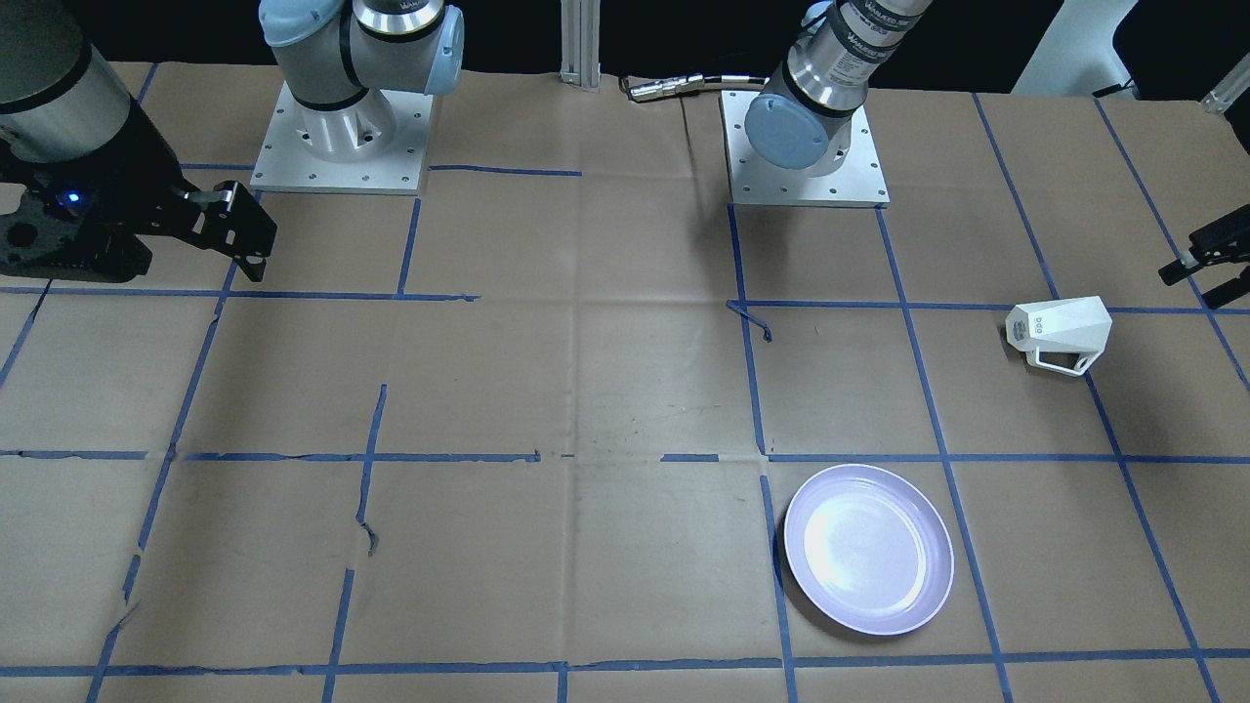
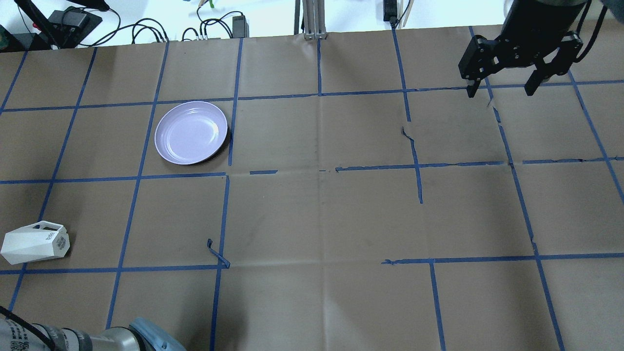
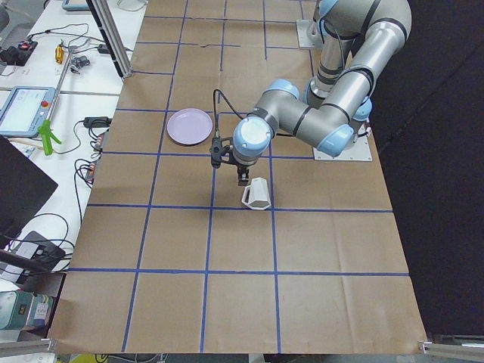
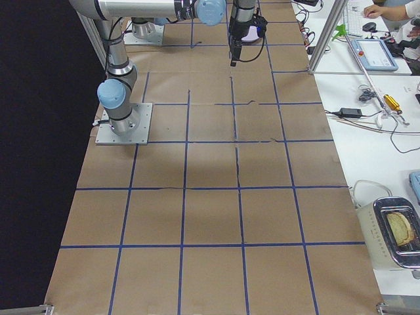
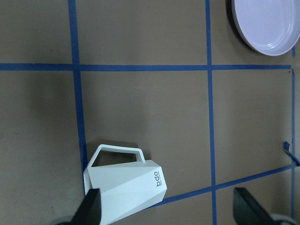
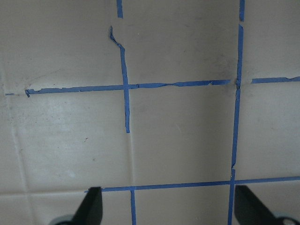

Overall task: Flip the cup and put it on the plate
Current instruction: 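Lower the left gripper onto the cup and close on its base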

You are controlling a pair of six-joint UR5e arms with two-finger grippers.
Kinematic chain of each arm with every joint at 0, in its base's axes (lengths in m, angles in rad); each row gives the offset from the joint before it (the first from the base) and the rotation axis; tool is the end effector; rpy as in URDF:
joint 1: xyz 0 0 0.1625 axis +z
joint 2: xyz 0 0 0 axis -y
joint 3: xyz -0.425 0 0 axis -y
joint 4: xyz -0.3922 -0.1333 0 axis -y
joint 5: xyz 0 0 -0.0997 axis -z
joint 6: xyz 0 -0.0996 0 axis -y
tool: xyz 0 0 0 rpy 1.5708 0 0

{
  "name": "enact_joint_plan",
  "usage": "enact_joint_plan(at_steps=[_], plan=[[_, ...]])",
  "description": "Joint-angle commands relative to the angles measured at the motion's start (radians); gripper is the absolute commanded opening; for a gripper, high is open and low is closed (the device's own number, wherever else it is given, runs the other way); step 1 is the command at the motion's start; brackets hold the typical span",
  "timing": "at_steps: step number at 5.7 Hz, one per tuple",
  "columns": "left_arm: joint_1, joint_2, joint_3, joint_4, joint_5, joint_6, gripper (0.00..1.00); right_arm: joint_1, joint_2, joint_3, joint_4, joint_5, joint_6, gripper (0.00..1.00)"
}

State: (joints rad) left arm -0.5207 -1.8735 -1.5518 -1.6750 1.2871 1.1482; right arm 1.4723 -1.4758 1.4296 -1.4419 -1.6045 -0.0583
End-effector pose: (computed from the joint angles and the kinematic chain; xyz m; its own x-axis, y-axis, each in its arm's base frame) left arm 0.4050 -0.4181 0.3322 -0.8906 0.0569 0.4512 0.0225 0.9964 -0.0812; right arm 0.0779 -0.5335 0.4963 -0.9989 0.0376 0.0287 0.0399 0.9956 0.0844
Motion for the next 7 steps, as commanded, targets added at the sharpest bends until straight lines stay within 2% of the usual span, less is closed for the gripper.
enact_joint_plan(at_steps=[1,3,5,6,7], plan=[[0.048,-0.106,-0.007,-0.026,-0.023,0.161,0.99,0.000,0.000,0.000,0.000,0.000,0.000,1.00],[0.091,-0.200,0.009,-0.118,-0.015,0.267,0.99,0.000,0.000,0.000,0.000,0.000,0.000,1.00],[0.106,-0.246,-0.013,-0.115,-0.011,0.315,0.99,0.000,0.000,0.000,0.000,0.000,0.000,1.00],[0.108,-0.262,-0.019,-0.129,-0.014,0.338,0.95,0.000,0.000,0.000,0.000,0.000,0.000,1.00],[0.108,-0.265,-0.019,-0.171,-0.012,0.382,0.63,0.000,0.000,0.000,0.000,0.000,0.000,1.00]])
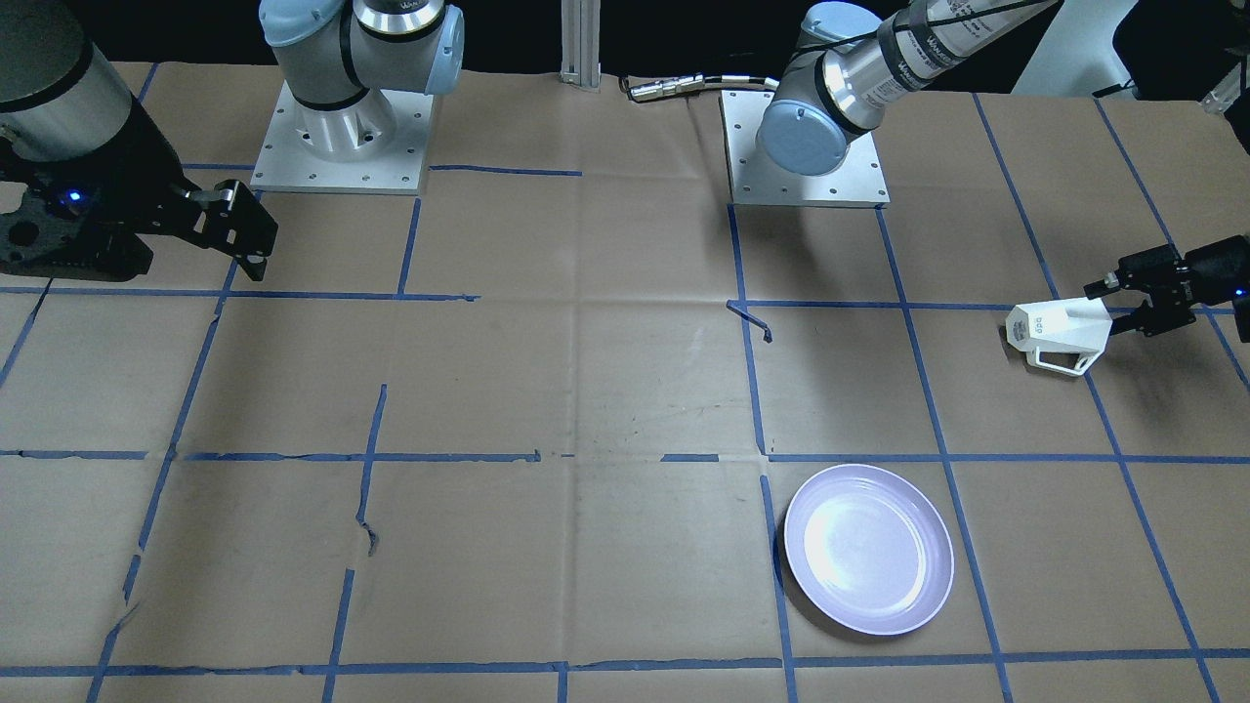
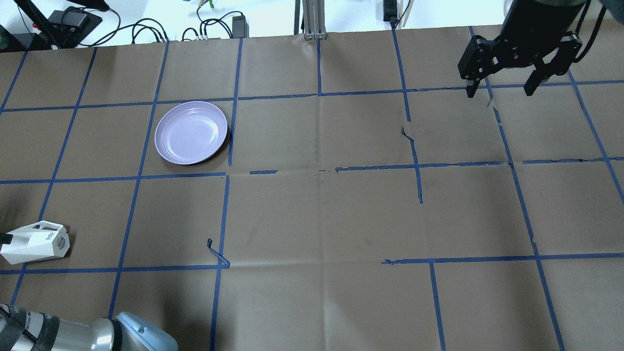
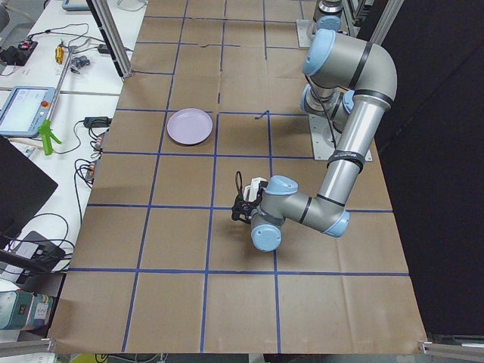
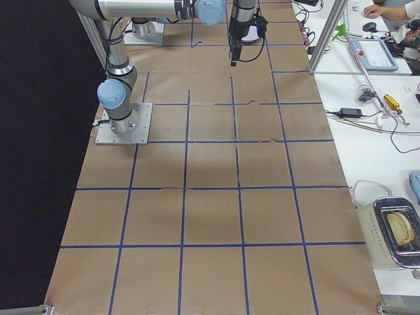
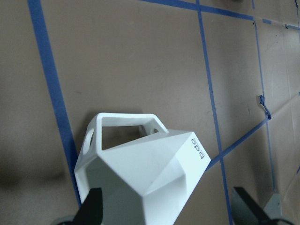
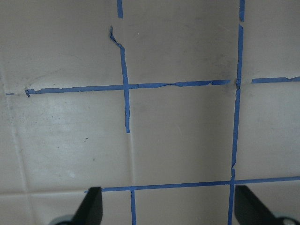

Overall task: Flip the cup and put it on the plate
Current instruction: 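Lift the cup with the left gripper and rotate it upright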

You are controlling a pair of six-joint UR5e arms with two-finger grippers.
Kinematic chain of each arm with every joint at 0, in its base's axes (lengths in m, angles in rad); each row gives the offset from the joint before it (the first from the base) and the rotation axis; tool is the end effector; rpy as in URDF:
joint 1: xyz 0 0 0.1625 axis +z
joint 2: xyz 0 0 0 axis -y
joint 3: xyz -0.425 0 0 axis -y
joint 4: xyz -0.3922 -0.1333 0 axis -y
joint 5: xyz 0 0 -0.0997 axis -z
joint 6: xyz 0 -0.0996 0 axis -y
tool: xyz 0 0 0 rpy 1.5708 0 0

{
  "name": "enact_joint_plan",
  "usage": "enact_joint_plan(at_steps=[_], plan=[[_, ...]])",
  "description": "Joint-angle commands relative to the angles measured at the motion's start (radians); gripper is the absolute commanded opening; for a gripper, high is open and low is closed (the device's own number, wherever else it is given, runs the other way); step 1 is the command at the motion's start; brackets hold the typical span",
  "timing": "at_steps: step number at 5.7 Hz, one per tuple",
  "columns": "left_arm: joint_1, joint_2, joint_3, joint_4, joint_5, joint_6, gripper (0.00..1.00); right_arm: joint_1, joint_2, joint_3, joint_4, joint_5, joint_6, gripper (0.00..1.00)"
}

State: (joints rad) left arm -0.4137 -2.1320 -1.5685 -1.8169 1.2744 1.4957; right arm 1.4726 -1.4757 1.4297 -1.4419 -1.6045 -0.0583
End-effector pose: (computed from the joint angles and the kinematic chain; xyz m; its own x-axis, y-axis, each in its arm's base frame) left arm 0.4467 -0.3735 0.1765 -0.6472 0.2058 0.7340 0.1435 0.9785 -0.1478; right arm 0.0780 -0.5335 0.4962 -0.9989 0.0373 0.0287 0.0396 0.9956 0.0846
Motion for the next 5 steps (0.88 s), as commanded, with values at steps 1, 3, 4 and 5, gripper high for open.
enact_joint_plan(at_steps=[1,3,4,5], plan=[[0.000,-0.006,0.002,-0.047,0.000,0.058,0.25,0.000,0.000,0.000,0.000,0.000,0.000,1.00],[-0.011,0.023,0.033,-0.061,-0.010,0.055,0.00,0.000,0.000,0.000,0.000,0.000,0.000,1.00],[-0.019,0.065,0.035,-0.077,-0.045,0.040,0.00,0.000,0.000,0.000,0.000,0.000,0.000,1.00],[-0.060,0.137,0.035,-0.087,-0.047,-0.013,0.00,0.000,0.000,0.000,0.000,0.000,0.000,1.00]])
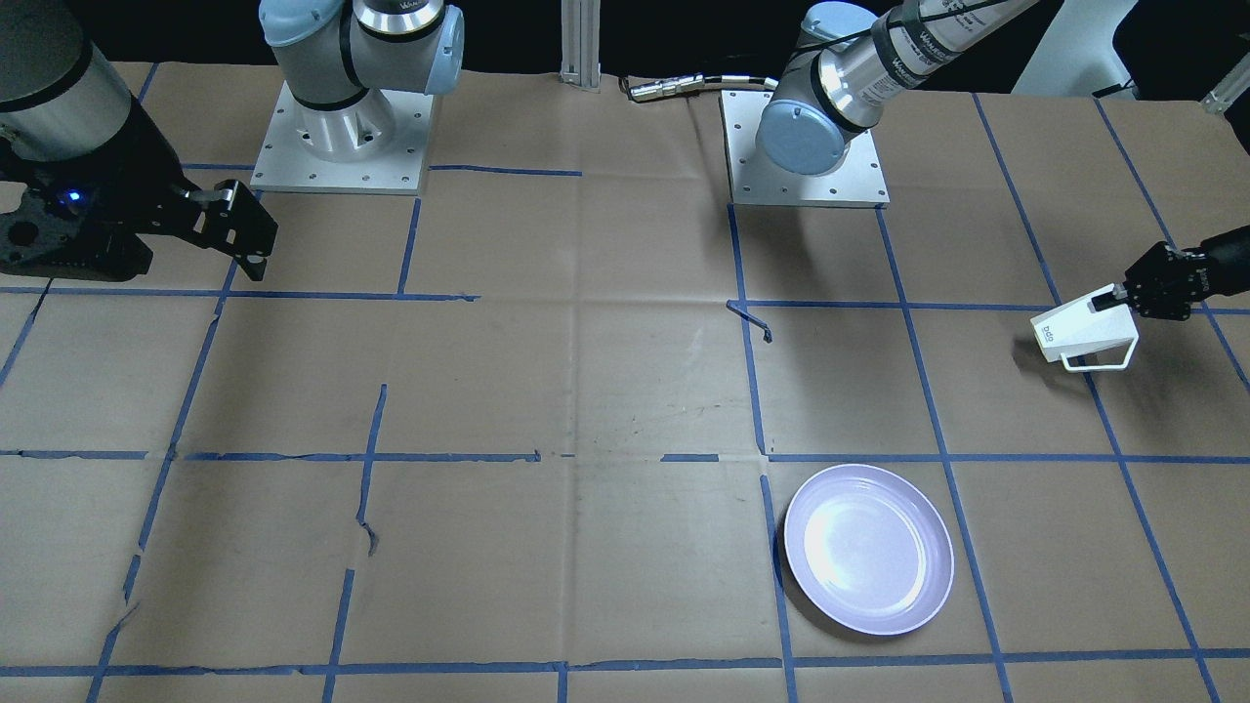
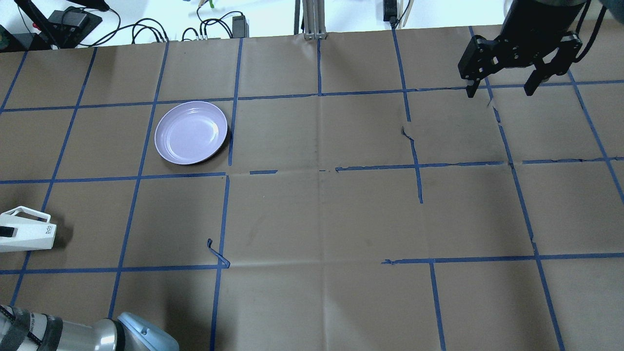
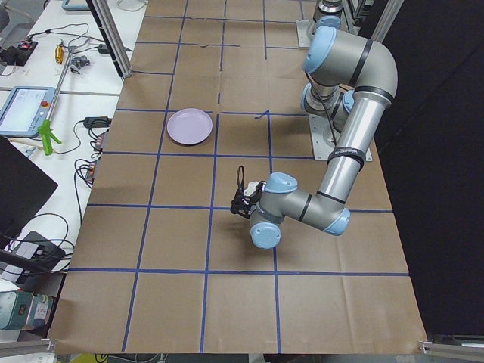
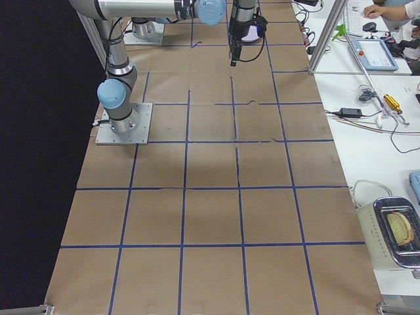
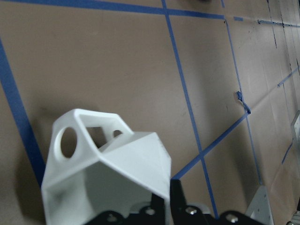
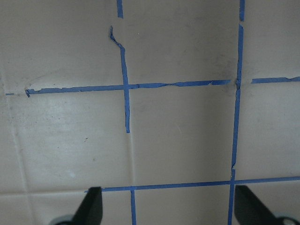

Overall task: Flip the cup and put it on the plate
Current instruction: 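Lift the cup with the left gripper and rotate it upright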

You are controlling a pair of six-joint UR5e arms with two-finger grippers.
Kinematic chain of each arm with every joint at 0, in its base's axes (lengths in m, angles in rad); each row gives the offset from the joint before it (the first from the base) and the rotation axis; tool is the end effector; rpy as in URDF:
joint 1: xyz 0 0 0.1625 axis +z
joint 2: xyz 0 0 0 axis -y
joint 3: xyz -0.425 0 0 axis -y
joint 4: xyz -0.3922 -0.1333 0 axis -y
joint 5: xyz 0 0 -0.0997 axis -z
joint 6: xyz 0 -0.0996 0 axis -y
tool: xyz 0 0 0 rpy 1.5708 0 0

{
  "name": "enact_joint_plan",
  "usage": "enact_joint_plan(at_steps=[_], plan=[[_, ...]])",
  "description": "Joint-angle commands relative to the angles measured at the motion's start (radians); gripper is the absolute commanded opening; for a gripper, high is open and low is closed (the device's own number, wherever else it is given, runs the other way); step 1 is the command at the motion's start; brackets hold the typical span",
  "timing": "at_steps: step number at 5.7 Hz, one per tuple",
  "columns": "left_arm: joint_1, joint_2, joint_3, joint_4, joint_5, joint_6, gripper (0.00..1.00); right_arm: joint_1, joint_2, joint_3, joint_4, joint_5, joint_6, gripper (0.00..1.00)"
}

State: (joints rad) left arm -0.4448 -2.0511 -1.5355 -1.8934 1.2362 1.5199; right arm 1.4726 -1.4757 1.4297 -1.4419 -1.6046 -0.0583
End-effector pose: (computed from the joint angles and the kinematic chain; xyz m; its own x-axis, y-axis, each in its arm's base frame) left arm 0.4312 -0.3894 0.2337 -0.6589 0.2608 0.7055 0.1673 0.9653 -0.2007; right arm 0.0780 -0.5335 0.4962 -0.9989 0.0372 0.0288 0.0396 0.9956 0.0846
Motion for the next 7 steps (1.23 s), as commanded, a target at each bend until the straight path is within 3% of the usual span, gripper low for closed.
enact_joint_plan(at_steps=[1,4,6,7], plan=[[-0.102,0.150,0.003,0.000,0.000,-0.076,0.00,0.000,0.000,0.000,0.000,0.000,0.000,1.00],[-0.370,0.336,0.002,0.089,0.020,-0.390,0.00,0.000,0.000,0.000,0.000,0.000,0.000,1.00],[-0.641,0.356,0.002,0.230,0.058,-0.646,0.00,0.000,0.000,0.000,0.000,0.000,0.000,1.00],[-0.778,0.336,0.000,0.325,0.127,-0.725,0.00,0.000,0.000,0.000,0.000,0.000,0.000,1.00]])
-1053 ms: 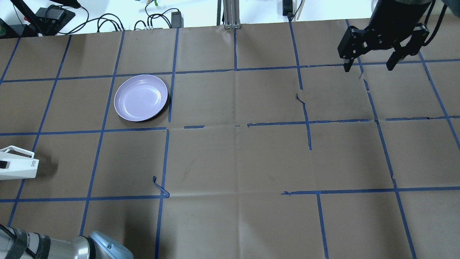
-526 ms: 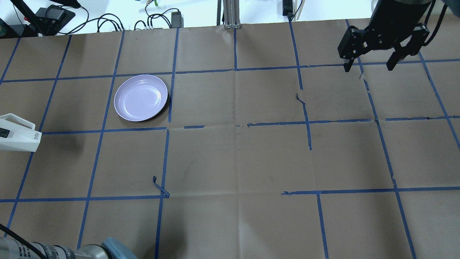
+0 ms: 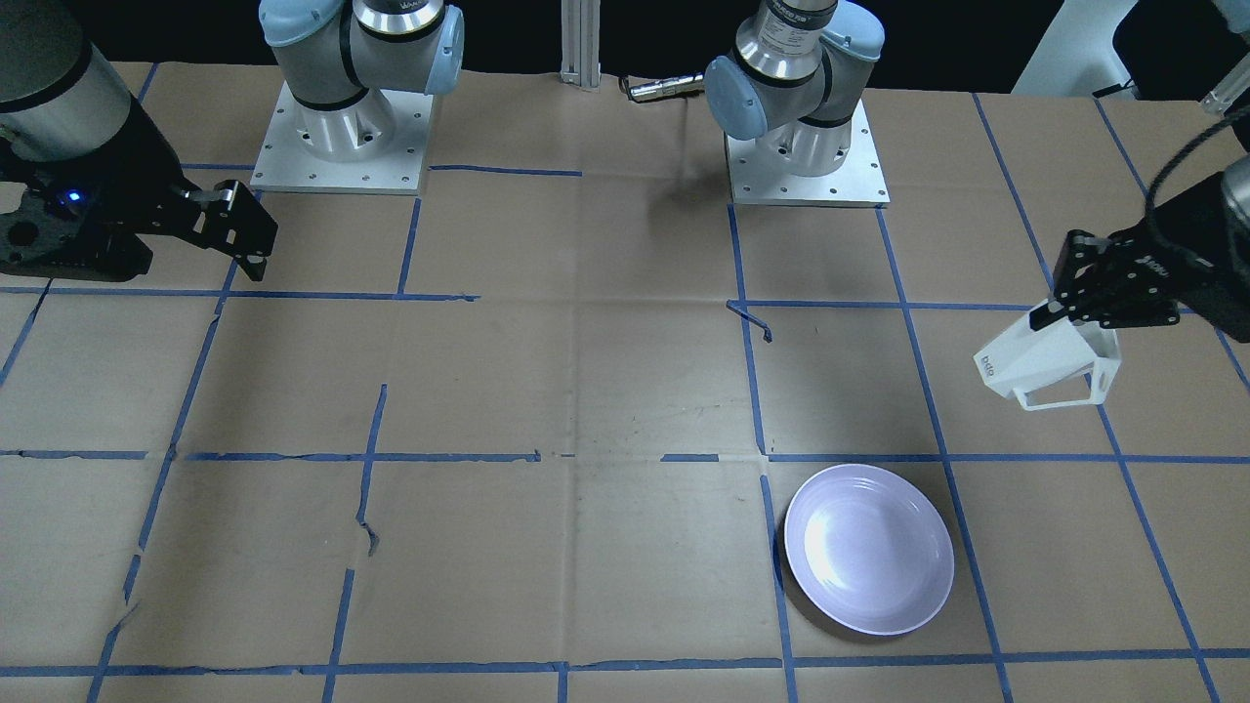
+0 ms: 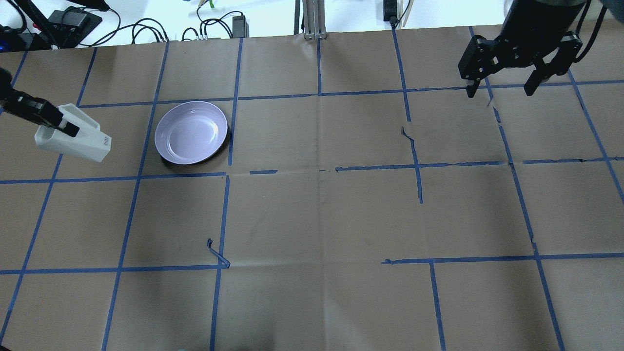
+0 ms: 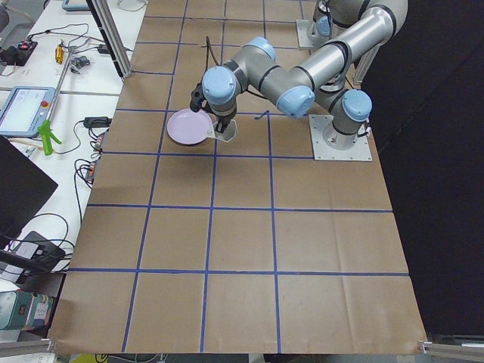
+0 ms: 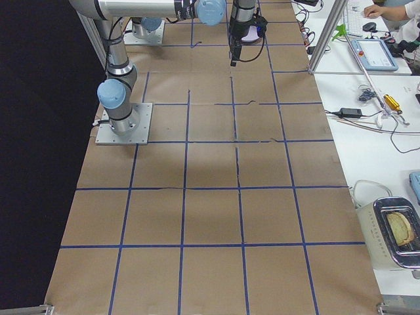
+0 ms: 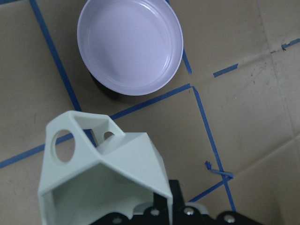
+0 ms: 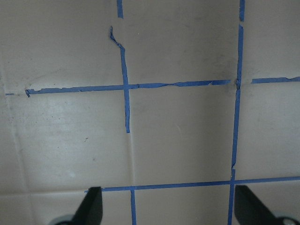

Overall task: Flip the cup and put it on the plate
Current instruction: 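Carry the cup with the left gripper over the lavender plate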

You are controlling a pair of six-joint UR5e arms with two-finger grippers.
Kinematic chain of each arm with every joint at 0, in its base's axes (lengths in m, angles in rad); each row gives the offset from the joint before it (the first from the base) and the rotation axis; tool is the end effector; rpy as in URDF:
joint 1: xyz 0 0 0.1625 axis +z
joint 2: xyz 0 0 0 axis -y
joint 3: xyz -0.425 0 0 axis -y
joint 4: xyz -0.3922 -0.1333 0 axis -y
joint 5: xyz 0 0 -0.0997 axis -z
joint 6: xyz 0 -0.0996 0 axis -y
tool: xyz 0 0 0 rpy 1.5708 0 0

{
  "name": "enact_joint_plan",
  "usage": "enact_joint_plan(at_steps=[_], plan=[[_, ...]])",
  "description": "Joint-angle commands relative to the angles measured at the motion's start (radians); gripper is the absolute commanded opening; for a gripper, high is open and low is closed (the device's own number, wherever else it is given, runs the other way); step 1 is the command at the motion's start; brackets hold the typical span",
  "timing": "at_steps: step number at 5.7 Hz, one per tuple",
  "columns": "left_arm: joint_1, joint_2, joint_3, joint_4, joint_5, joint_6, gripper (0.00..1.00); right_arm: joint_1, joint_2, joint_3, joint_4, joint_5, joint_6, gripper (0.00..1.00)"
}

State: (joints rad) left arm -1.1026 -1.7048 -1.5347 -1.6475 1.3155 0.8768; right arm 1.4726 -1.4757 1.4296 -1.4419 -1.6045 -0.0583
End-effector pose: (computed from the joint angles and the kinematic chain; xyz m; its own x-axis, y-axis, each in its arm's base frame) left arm 0.0971 -0.5432 0.4331 -0.8812 0.3712 0.2926 0.3643 0.9278 -0.0801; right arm 0.0780 -0.5335 0.4962 -0.9989 0.0373 0.0287 0.0396 0.9956 0.0845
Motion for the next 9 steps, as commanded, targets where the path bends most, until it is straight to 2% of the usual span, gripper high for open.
enact_joint_plan(at_steps=[1,3,4,6,9], plan=[[-0.219,-0.030,-0.030,0.200,0.098,-0.102,0.00,0.000,0.000,0.000,0.000,0.000,0.000,1.00],[-0.317,-0.116,-0.041,0.326,0.239,-0.192,0.01,0.000,0.000,0.000,0.000,0.000,0.000,1.00],[-0.333,-0.207,-0.048,0.447,0.252,-0.193,0.01,0.000,0.000,0.000,0.000,0.000,0.000,1.00],[-0.348,-0.306,-0.045,0.500,0.289,-0.191,0.01,0.000,0.000,0.000,0.000,0.000,0.000,1.00],[-0.358,-0.334,-0.053,0.523,0.287,-0.200,0.04,0.000,0.000,0.000,0.000,0.000,0.000,1.00]])
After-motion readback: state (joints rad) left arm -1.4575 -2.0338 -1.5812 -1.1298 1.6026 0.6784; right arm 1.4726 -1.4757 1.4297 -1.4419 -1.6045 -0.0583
